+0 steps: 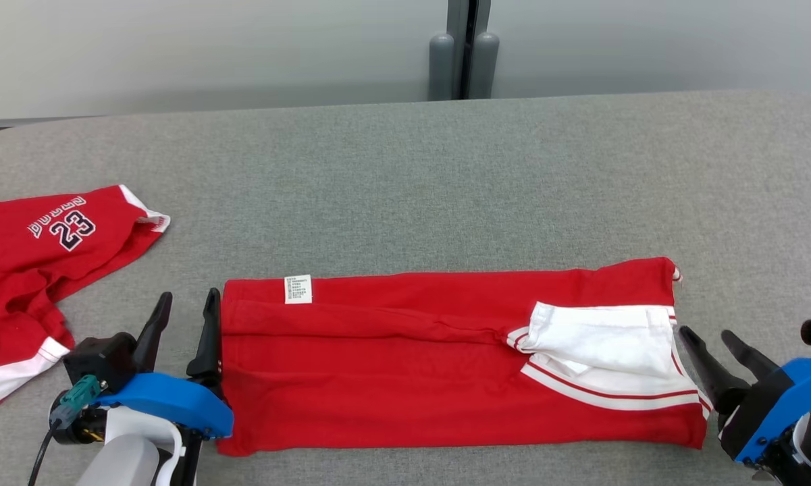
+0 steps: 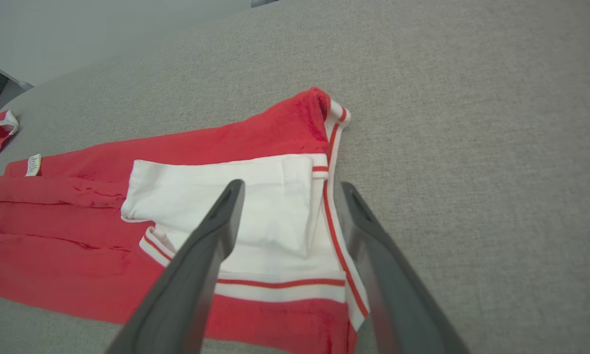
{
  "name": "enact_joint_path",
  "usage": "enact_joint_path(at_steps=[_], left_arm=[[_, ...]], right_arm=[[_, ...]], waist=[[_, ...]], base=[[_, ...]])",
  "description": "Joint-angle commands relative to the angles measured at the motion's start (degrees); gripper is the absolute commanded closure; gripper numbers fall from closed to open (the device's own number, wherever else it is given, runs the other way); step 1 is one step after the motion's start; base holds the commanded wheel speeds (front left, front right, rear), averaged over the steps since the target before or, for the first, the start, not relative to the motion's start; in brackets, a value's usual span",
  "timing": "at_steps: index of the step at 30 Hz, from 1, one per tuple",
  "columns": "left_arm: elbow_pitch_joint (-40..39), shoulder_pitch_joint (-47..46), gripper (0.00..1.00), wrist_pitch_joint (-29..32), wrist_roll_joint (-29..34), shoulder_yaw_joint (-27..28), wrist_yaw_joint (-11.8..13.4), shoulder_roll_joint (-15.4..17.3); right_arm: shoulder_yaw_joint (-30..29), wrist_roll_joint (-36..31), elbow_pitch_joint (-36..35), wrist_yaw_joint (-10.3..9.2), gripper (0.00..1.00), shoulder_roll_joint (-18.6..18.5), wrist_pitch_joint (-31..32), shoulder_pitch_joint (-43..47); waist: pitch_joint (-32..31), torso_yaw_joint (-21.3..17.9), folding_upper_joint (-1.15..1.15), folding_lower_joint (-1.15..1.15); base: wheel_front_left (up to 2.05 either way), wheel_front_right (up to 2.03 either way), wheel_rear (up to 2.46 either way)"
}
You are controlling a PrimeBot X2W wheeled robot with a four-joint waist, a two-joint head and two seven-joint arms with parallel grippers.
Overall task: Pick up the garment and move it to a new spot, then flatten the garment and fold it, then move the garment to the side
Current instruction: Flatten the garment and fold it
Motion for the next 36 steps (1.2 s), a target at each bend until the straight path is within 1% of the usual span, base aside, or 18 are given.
enact_joint_path(at_steps=[1, 6, 9, 13, 19, 24, 27, 31, 32, 33, 34, 36], left_arm=[[-0.9, 0.55, 0.0, -0.31, 0.78, 0.87, 0.48, -0.26], [-3.36, 0.88, 0.0, -0.31, 3.88, 2.49, 1.99, -0.29], [-4.33, 0.58, 0.0, -0.32, 5.24, 3.2, 2.68, -0.07], [-5.35, 0.92, 0.0, -0.33, 6.35, 4.29, 3.34, -0.02], [-5.84, 1.32, 0.0, -0.33, 7.04, 4.07, 3.03, -0.18], [-6.38, 0.87, 0.0, -0.34, 7.31, 3.74, 2.82, -0.59], [-6.61, 0.51, 0.0, -0.33, 7.6, 3.23, 2.83, -0.8], [-6.71, 0.32, 0.0, -0.24, 7.43, 2.9, 2.94, -0.69], [-6.66, 0.29, 0.0, -0.24, 7.35, 2.89, 2.94, -0.65], [-6.59, 0.28, 0.0, -0.24, 7.23, 2.9, 2.96, -0.61], [-6.48, 0.29, 0.0, -0.24, 7.14, 2.93, 2.98, -0.59], [-6.36, 0.41, 0.0, -0.24, 7.07, 2.98, 3.05, -0.53]], right_arm=[[-1.06, -0.87, -0.39, 0.03, 0.0, 1.05, -0.4, 1.17], [-4.92, -6.44, 1.78, 0.03, 0.0, 3.96, 0.38, 0.61], [-5.8, -8.8, 4.43, 0.02, 0.0, 5.16, 0.49, -1.47], [-6.38, -11.08, 9.69, 0.03, 0.0, 6.08, -0.03, -4.43], [-6.49, -13.22, 17.94, 0.02, 0.0, 6.42, -0.05, -9.19], [-6.65, -14.96, 23.26, 0.02, 0.0, 6.52, -0.61, -12.37], [-6.03, -15.88, 25.63, 0.03, 0.0, 6.53, -0.29, -13.44], [-4.18, -15.33, 28.22, 0.03, 0.0, 6.84, 0.85, -13.61], [-3.56, -15.03, 28.53, 0.05, 0.42, 6.97, 1.25, -13.61], [-3.18, -14.76, 28.52, 0.1, 0.6, 7.08, 1.19, -13.6], [-2.81, -14.39, 28.38, 0.1, 1.0, 7.1, 1.08, -13.52], [-2.37, -13.56, 27.05, 0.09, 1.0, 6.96, 0.02, -13.3]], waist=[[-0.53, 0.12, 0.0, 0.0], [-1.8, 0.67, 0.0, 0.0], [-2.02, 0.85, 0.0, 0.0], [-1.93, 1.06, 0.0, 0.0], [-1.52, 1.97, 0.0, 0.0], [-0.93, 3.03, 0.0, 0.0], [-0.54, 3.54, 0.0, 0.0], [-0.1, 3.77, 0.0, 0.0], [-0.04, 3.75, 0.0, 0.0], [0.02, 3.69, 0.0, 0.0], [0.04, 3.62, 0.0, 0.0], [-0.02, 3.41, 0.0, 0.0]], base=[[0.0, 0.0, 0.0], [0.0, 0.0, 0.0], [0.0, 0.0, 0.0], [0.0, 0.0, 0.0], [0.0, 0.0, 0.0], [0.0, 0.0, 0.0], [0.0, 0.0, 0.0], [0.0, 0.0, 0.0], [0.0, 0.0, 0.0], [0.0, 0.0, 0.0], [0.0, 0.0, 0.0], [0.0, 0.0, 0.0]])
